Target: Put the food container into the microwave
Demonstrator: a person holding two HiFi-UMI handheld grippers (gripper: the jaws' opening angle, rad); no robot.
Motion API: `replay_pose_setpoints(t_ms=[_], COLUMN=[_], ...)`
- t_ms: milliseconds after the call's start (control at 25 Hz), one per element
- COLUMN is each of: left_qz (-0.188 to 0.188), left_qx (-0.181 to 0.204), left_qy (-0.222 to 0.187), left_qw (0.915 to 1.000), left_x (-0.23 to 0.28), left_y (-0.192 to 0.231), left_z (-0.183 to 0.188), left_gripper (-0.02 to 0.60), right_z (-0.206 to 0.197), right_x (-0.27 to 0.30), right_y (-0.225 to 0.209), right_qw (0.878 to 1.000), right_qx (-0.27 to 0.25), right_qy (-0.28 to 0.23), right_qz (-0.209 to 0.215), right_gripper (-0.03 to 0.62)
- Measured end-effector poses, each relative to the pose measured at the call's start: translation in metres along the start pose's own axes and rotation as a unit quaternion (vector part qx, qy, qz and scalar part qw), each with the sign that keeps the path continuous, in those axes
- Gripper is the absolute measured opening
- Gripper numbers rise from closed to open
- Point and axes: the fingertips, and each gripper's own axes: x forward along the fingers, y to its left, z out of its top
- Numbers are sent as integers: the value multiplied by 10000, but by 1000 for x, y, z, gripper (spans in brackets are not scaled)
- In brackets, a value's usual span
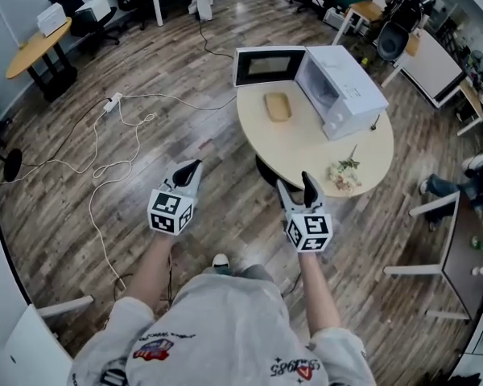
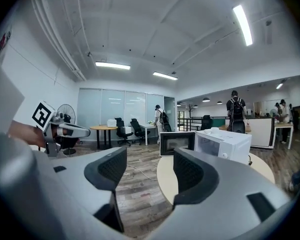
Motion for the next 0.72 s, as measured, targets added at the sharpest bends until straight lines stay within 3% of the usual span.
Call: replay_pose_setpoints(t_ms=[480, 720], left_qz=[-19, -74], left_qx=[-58, -27], left_qy=[120, 193], left_qw=[9999, 9998], left_x=[62, 125], left_y=[61, 88], left_z=[-1, -5], left_gripper=[5, 5], right_z=[4, -11], right_x=[87, 139], right_y=[-26, -62], right_qw=[10000, 9998], right_qx=[19, 92], right_qy=[64, 69], right_qz=[-74, -181], right_gripper=[276, 273])
